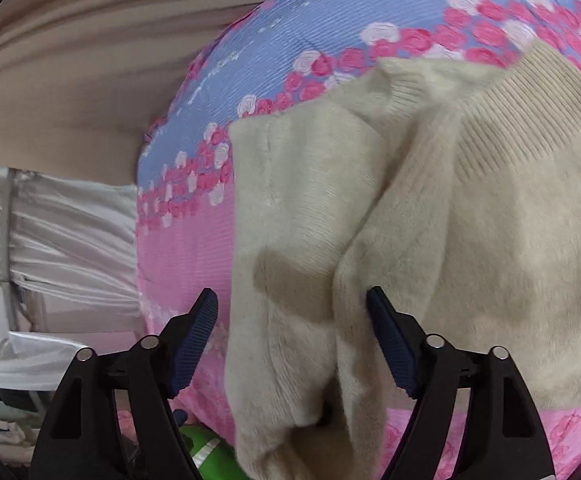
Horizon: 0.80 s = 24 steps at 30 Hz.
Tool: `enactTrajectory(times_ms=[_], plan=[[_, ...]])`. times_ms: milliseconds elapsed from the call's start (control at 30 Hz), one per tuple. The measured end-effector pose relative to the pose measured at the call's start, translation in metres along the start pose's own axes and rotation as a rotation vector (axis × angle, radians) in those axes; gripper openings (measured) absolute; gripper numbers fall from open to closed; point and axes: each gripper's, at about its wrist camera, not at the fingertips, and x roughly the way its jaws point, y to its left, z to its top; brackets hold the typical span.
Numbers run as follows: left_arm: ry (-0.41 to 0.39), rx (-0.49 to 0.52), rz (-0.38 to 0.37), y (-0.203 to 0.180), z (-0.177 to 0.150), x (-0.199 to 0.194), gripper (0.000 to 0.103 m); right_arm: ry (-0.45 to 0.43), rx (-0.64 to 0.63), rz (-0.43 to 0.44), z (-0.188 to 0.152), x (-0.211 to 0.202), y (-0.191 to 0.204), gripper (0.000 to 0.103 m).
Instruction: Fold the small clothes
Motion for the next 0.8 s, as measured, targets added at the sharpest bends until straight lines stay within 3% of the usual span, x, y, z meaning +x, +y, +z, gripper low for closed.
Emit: enactTrajectory(times_ms=[67, 100, 133, 233, 300, 400, 433, 533, 667, 733, 800], plan=[[0.0, -0.002, -0.001, 0.003, 0.0, 0.001, 0.088, 0.017, -0.051, -0.042, 0.006, 0.016, 0.014, 0.075], [0.001, -0.005, -0.001, 0.004, 0.0, 0.001, 0.088, 0.016, -0.081, -0.065, 0.006, 0.021, 0.021, 0.064], [0.003, -0.009, 0.001, 0.005, 0.0, 0.001, 0.088, 0.025, -0.129, -0.095, 0.004, 0.028, 0.031, 0.019], [0.002, -0.019, 0.001, 0.009, 0.0, 0.001, 0.088, -0.018, -0.239, -0.069, 0.0, 0.011, 0.066, 0.016], [-0.001, -0.022, 0.003, 0.009, 0.002, 0.001, 0.088, -0.087, -0.283, -0.008, -0.001, -0.026, 0.08, 0.015], [-0.004, -0.008, -0.004, 0.002, 0.006, 0.004, 0.088, -0.205, -0.296, 0.011, -0.006, -0.091, 0.067, 0.015], [-0.002, 0.0, -0.009, -0.002, 0.006, 0.005, 0.088, -0.236, -0.291, 0.002, -0.008, -0.109, 0.053, 0.015], [0.014, 0.038, -0.026, -0.02, 0.004, 0.013, 0.088, -0.294, -0.214, -0.143, -0.009, -0.135, -0.018, 0.016], [0.072, 0.108, -0.092, -0.053, -0.003, 0.029, 0.088, -0.229, 0.065, -0.235, -0.014, -0.1, -0.155, 0.016], [0.112, 0.158, -0.143, -0.075, -0.006, 0.037, 0.089, -0.241, 0.142, -0.129, -0.024, -0.091, -0.186, 0.017], [0.149, 0.23, -0.168, -0.098, -0.01, 0.047, 0.09, -0.267, 0.167, -0.051, -0.03, -0.091, -0.188, 0.017]])
